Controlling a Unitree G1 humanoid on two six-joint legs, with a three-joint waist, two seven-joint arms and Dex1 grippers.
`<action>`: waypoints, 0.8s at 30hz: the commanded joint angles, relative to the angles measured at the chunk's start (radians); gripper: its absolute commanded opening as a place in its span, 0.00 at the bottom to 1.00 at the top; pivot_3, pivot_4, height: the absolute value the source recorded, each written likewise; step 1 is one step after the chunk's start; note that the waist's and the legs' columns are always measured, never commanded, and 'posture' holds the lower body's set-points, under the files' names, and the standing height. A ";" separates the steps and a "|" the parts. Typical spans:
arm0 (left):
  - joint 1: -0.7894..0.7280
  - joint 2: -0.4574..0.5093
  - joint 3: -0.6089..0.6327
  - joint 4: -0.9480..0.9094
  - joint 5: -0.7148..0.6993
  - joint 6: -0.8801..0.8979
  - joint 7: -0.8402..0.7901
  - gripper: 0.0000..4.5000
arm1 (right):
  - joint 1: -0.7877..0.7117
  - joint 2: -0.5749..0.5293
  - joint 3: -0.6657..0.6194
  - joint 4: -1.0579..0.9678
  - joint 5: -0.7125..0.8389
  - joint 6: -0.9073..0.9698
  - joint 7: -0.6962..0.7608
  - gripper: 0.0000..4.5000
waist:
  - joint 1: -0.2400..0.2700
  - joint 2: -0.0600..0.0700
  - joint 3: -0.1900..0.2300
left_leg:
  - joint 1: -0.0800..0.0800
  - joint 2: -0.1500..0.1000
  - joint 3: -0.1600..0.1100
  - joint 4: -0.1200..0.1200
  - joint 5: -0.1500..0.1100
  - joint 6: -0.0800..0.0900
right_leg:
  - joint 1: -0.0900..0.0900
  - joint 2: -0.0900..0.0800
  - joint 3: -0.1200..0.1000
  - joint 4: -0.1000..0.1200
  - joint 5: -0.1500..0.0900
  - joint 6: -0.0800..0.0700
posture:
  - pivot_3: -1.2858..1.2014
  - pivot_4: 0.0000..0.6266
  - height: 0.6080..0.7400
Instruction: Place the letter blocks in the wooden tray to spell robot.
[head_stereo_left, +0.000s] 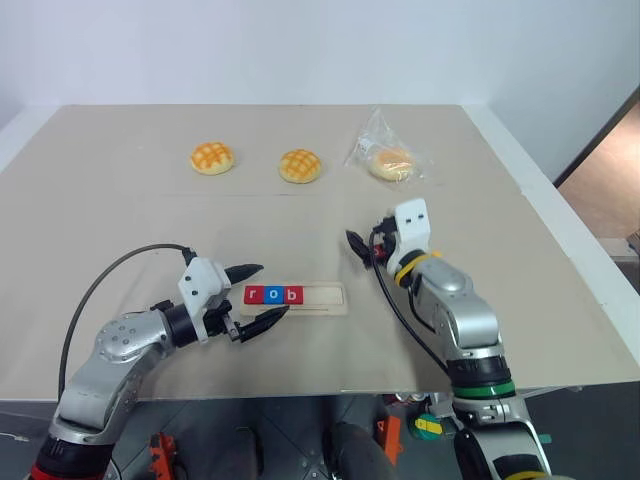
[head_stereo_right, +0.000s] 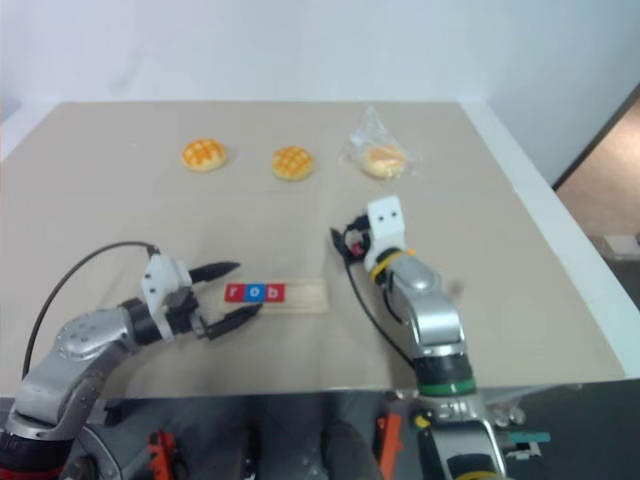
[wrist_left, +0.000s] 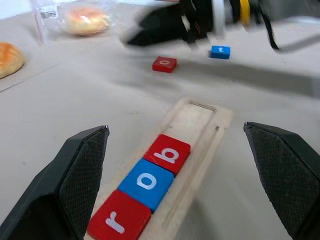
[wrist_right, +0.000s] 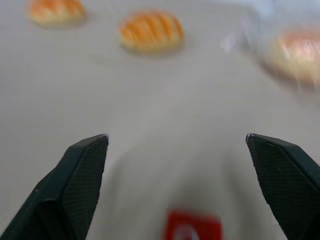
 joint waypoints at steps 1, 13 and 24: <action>-0.011 -0.011 -0.013 -0.028 -0.007 -0.013 0.005 1.00 | 0.012 0.035 -0.041 -0.037 0.002 0.026 -0.077 0.99 | -0.002 0.000 0.000 | 0.000 0.000 0.000 0.000 0.000 0.000 | 0.000 0.000 0.000 0.000 0.000 0.001 | 0.52 0.24 1.00; -0.017 0.018 -0.042 -0.032 0.009 -0.016 -0.021 1.00 | 0.074 0.092 -0.023 -0.097 -0.022 0.112 -0.184 0.76 | 0.000 0.000 0.000 | 0.001 0.000 0.000 0.002 0.002 0.001 | 0.000 0.001 0.000 0.000 0.002 0.004 | 0.52 0.24 1.00; 0.017 0.032 -0.046 -0.051 0.016 -0.009 -0.027 1.00 | 0.235 0.132 0.044 -0.376 -0.015 0.271 -0.197 0.27 | 0.000 0.000 -0.001 | 0.001 0.000 0.000 0.001 0.002 0.001 | 0.001 0.001 0.000 0.000 0.001 0.004 | 0.52 0.24 1.00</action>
